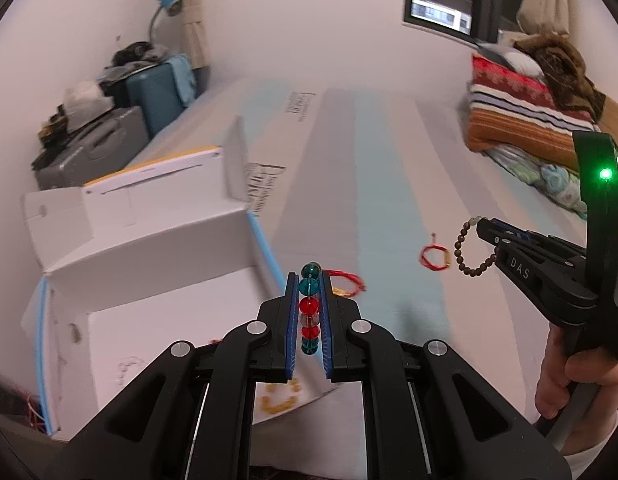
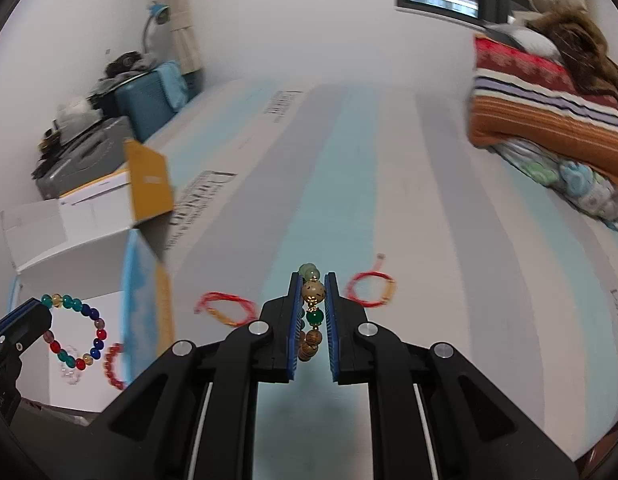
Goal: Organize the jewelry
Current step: 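Carry both held bead bracelets over into the white box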
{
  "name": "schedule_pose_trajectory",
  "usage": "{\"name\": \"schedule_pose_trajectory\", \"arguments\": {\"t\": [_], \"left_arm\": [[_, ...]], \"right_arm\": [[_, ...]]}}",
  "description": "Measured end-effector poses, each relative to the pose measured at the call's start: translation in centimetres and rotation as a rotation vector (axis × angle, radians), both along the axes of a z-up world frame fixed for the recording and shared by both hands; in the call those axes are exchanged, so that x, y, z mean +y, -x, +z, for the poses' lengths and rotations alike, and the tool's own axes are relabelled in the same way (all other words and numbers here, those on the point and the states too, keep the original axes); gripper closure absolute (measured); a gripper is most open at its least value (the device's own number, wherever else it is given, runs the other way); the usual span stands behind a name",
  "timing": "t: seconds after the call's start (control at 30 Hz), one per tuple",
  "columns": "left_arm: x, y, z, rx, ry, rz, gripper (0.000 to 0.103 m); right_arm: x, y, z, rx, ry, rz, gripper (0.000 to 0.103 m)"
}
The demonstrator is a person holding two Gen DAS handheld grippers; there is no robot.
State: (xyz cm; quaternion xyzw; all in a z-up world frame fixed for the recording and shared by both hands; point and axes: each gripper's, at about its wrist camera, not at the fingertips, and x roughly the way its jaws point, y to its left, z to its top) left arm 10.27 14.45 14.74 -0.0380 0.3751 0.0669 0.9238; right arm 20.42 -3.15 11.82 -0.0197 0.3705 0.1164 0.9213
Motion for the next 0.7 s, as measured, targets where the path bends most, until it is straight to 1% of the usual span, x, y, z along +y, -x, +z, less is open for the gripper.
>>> {"name": "schedule_pose_trajectory", "arguments": {"t": [0.17, 0.4, 0.57, 0.7], "left_arm": [[3.5, 1.5, 0.0, 0.004, 0.000, 0.058, 0.094], [8.8, 3.8, -1.1, 0.029, 0.011, 0.149, 0.094], [11.8, 4.9, -2.6, 0.060, 0.009, 0.212, 0.094], [14.2, 5.7, -3.9, 0.089, 0.016, 0.254, 0.094]], "right_arm": [[4.4, 1.3, 0.7, -0.010, -0.011, 0.079, 0.092], [11.2, 3.8, 1.0, -0.015, -0.016, 0.213, 0.092], [15.4, 5.3, 0.1, 0.001, 0.004, 0.289, 0.092], [18.6, 6.1, -1.4, 0.030, 0.033, 0.341, 0.092]]}}
